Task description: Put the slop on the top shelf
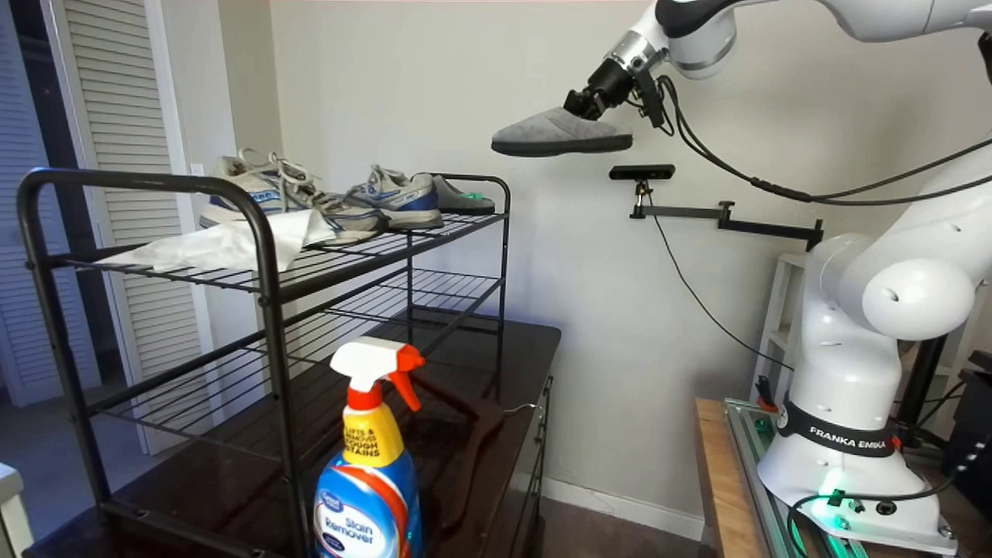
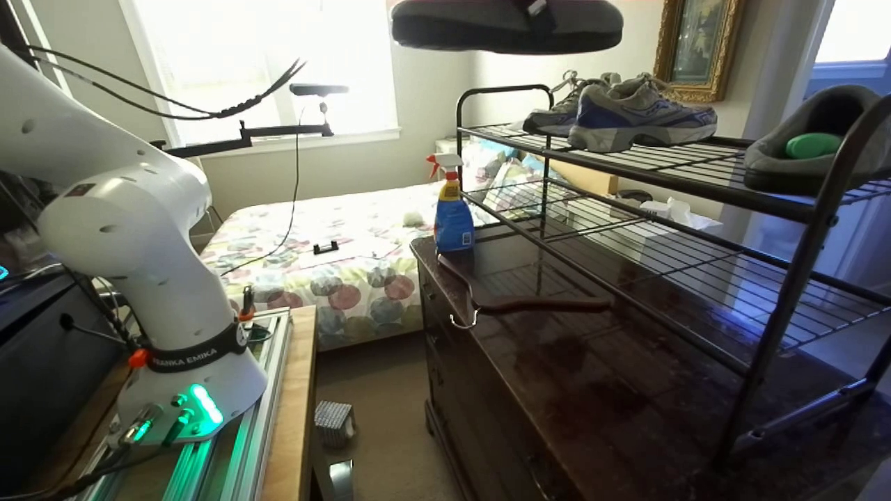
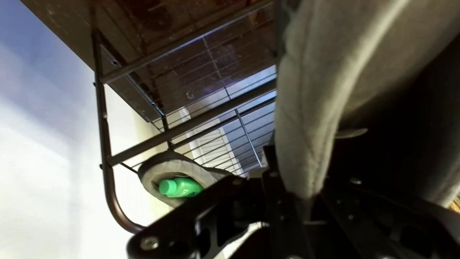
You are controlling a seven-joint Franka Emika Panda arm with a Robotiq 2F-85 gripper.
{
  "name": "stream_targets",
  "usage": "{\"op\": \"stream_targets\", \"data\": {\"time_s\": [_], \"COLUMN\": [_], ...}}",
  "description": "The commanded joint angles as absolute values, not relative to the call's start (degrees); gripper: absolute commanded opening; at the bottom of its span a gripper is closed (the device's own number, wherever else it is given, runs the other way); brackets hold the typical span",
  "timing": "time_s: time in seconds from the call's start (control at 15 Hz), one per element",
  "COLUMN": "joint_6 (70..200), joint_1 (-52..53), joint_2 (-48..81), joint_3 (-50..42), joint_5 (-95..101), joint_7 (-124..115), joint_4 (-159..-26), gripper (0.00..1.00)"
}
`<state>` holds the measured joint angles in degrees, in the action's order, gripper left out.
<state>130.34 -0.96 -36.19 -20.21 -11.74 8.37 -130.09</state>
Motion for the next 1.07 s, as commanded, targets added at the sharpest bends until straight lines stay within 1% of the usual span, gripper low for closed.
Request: {"op": "stream_targets", "data": {"time_s": [0.0,0.33,0.4,0.67,1.0], "joint_6": [130.0,130.0,131.2,132.9,127.6], "joint_1": [-1.9,-1.8,-1.6,-1.5,-0.8], "joint_2": [-33.9,-31.3,-30.7,-23.0,-12.4], "joint_3": [-19.1,-19.2,-19.3,-19.6,-20.2], "joint_5": [-13.7,-14.3,-14.7,-13.4,-14.6], "joint_7": [9.3,9.4,9.2,11.2,16.5], "joint_4": [-128.1,-126.0,-125.7,-117.3,-103.7], "gripper": [0.06,0.06,0.01,0.01,0.01]}}
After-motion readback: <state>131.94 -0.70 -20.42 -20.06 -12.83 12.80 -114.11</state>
